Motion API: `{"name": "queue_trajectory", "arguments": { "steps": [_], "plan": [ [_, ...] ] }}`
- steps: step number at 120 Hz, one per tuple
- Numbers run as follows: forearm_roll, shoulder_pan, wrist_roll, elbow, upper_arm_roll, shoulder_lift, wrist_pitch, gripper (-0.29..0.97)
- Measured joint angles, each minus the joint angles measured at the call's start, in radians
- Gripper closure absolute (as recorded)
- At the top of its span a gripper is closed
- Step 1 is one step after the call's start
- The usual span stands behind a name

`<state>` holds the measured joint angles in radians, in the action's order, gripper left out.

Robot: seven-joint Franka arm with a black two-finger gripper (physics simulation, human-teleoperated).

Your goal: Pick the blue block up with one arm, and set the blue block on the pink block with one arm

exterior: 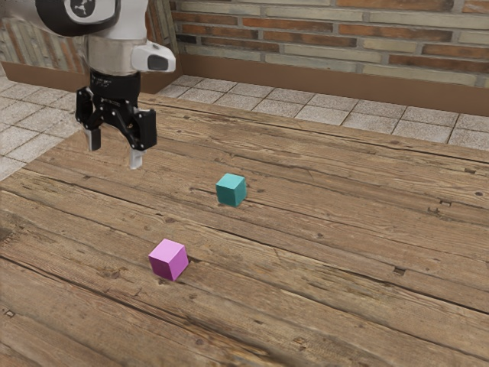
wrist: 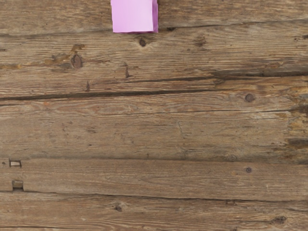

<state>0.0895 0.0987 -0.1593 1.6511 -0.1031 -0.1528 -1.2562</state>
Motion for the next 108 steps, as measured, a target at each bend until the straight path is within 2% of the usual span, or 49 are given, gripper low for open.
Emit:
{"name": "queue_trajectory", "arguments": {
  "steps": [14,26,32,44,50,57,72,88,108],
  "plan": [
    [0.002,0.003,0.011,-0.004,0.025,0.004,-0.143,0.00],
    [-0.001,-0.010,0.009,-0.019,0.045,0.005,-0.211,0.00],
    [0.001,-0.012,0.003,-0.039,0.050,0.039,-0.241,0.00],
    [0.028,-0.041,-0.010,-0.179,0.052,0.229,-0.313,0.00],
    [0.035,-0.077,-0.016,-0.212,0.049,0.284,-0.353,0.00],
    [0.030,-0.108,-0.023,-0.247,0.045,0.400,-0.413,0.00],
    [0.005,-0.095,-0.037,-0.396,0.022,0.661,-0.543,0.00],
    [-0.053,-0.106,-0.052,-0.419,0.014,0.759,-0.663,0.00],
    [-0.078,-0.131,-0.089,-0.478,0.017,0.851,-0.752,0.00]
  ]
}}
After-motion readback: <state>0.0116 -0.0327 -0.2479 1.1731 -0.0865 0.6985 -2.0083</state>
